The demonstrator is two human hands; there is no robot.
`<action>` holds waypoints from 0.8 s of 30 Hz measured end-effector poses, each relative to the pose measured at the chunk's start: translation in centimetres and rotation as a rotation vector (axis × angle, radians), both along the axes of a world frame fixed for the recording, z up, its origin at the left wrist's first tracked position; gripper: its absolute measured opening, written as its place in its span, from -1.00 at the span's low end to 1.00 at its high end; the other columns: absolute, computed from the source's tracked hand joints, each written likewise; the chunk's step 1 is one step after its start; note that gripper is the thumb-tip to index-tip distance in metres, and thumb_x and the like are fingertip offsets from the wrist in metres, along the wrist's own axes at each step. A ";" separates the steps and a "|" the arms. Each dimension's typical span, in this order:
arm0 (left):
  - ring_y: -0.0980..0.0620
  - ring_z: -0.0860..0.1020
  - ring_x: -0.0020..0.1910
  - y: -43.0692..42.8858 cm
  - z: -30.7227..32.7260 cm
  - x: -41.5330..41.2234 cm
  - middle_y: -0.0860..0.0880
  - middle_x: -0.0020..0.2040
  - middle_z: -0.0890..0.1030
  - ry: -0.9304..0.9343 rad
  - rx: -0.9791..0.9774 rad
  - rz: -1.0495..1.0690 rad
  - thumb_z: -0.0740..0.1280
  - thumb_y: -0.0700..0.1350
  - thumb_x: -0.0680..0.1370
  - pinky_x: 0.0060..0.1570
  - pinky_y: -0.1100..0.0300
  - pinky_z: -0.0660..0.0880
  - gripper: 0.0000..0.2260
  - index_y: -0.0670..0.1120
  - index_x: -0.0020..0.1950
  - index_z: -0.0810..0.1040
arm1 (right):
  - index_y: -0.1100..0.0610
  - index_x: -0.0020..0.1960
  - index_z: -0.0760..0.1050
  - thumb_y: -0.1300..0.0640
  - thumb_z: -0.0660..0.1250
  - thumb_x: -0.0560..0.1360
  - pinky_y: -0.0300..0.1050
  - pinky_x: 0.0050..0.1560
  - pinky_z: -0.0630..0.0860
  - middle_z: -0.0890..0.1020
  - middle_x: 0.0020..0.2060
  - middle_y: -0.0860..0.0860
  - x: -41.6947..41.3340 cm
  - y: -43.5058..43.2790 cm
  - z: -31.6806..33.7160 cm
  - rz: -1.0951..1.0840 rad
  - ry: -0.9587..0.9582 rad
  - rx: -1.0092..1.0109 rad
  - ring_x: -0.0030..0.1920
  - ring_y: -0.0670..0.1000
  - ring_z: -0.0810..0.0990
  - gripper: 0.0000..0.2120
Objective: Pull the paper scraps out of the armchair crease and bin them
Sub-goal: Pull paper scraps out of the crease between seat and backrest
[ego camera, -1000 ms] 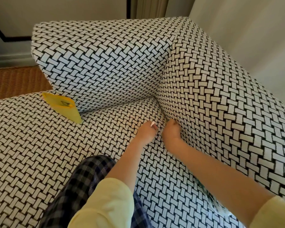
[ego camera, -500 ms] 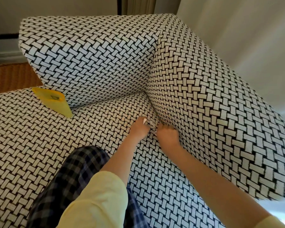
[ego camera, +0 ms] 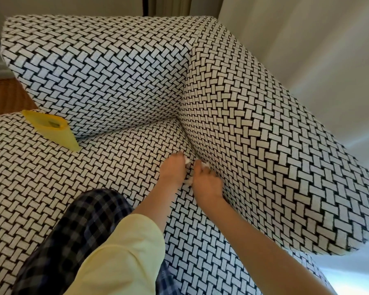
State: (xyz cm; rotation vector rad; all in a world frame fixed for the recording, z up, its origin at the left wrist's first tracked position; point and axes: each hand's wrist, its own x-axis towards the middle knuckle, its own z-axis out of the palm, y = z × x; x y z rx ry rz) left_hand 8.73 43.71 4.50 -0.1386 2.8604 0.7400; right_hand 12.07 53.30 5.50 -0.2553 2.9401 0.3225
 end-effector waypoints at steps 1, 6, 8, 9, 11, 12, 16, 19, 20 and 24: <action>-0.11 0.55 0.03 -0.1 0.0 0.0 -0.19 0.06 0.56 -0.015 0.048 0.000 0.21 -0.26 0.56 -0.07 0.14 0.47 -0.82 -0.25 0.14 0.45 | 0.29 0.45 0.15 0.06 0.35 0.47 -0.09 -0.25 0.54 0.47 0.18 0.22 -0.2 -0.2 0.5 -0.019 0.014 0.008 0.09 0.14 0.53 -0.32; -0.01 0.41 -0.30 -0.9 0.2 -0.3 -0.11 -0.20 0.46 -0.127 0.521 0.232 0.12 -0.14 0.59 -0.35 0.18 0.31 -0.84 -0.21 -0.08 0.42 | 0.34 0.47 0.00 0.20 0.16 0.57 -0.02 0.15 0.45 0.00 0.47 0.25 -1.9 -0.7 0.9 0.114 -0.085 0.079 0.37 0.23 0.22 -0.43; 0.05 0.32 -0.38 -1.1 0.4 -0.4 -0.07 -0.31 0.41 -0.145 0.647 0.340 0.08 -0.13 0.60 -0.39 0.18 0.24 -0.74 -0.15 -0.27 0.34 | 0.34 0.46 0.06 0.19 0.12 0.58 0.01 0.21 0.40 0.10 0.45 0.26 -3.2 -1.2 1.0 0.095 -0.126 0.101 0.39 0.24 0.21 -0.49; 0.04 0.31 -0.39 -1.2 0.6 -0.4 -0.05 -0.35 0.38 -0.162 0.667 0.373 0.07 -0.12 0.60 -0.39 0.17 0.23 -0.69 -0.13 -0.33 0.30 | 0.33 0.44 0.11 0.18 0.12 0.58 0.01 0.22 0.40 0.18 0.42 0.26 -3.8 -1.5 1.2 0.063 -0.167 0.096 0.38 0.23 0.23 -0.52; 0.00 0.33 -0.38 -1.3 0.8 -0.5 -0.05 -0.39 0.37 -0.220 0.713 0.425 0.07 -0.10 0.60 -0.37 0.15 0.25 -0.65 -0.13 -0.38 0.29 | 0.30 0.40 0.22 0.19 0.16 0.57 0.00 0.21 0.41 0.29 0.36 0.23 -4.5 -2.0 1.0 -0.015 -0.271 0.075 0.36 0.19 0.26 -0.57; 0.00 0.36 -0.39 -1.4 0.8 -0.7 -0.06 -0.39 0.39 -0.263 0.749 0.450 0.07 -0.10 0.61 -0.37 0.16 0.29 -0.65 -0.13 -0.38 0.31 | 0.29 0.38 0.26 0.21 0.17 0.57 -0.02 0.21 0.42 0.33 0.33 0.21 -4.8 -2.2 0.8 -0.032 -0.314 0.065 0.34 0.16 0.29 -0.60; 0.01 0.36 -0.44 -1.1 0.9 -1.7 -0.10 -0.40 0.38 -0.482 0.930 0.686 0.09 -0.16 0.60 -0.42 0.21 0.34 -0.72 -0.17 -0.30 0.33 | 0.26 0.28 0.39 0.27 0.16 0.56 -0.07 0.16 0.47 0.45 0.24 0.17 -5.2 -2.1 1.1 -0.010 -0.337 0.026 0.26 0.12 0.40 -0.70; 0.03 0.36 -0.43 -1.1 0.5 -1.7 -0.09 -0.38 0.38 -0.528 0.880 0.720 0.12 -0.21 0.60 -0.43 0.22 0.38 -0.78 -0.21 -0.22 0.39 | 0.24 0.20 0.46 0.30 0.20 0.54 -0.14 0.02 0.49 0.53 0.15 0.13 -5.2 -1.4 1.9 0.011 -0.307 -0.025 0.15 0.09 0.51 -0.75; 0.04 0.37 -0.41 -1.2 0.3 -1.5 -0.08 -0.36 0.39 -0.508 0.846 0.670 0.13 -0.20 0.60 -0.41 0.23 0.41 -0.82 -0.21 -0.16 0.42 | 0.24 0.20 0.46 0.31 0.20 0.54 -0.15 0.02 0.48 0.53 0.14 0.13 -5.2 -1.0 2.1 0.020 -0.318 -0.039 0.14 0.09 0.52 -0.75; 0.08 0.37 -0.37 -1.6 0.4 -0.1 -0.01 -0.31 0.40 -0.353 0.589 0.202 0.11 -0.14 0.61 -0.30 0.20 0.40 -0.83 -0.16 -0.01 0.47 | 0.24 0.15 0.48 0.28 0.24 0.53 -0.17 -0.02 0.48 0.55 -0.03 0.12 -4.8 -0.4 2.7 0.044 -0.275 -0.056 -0.02 0.07 0.54 -0.80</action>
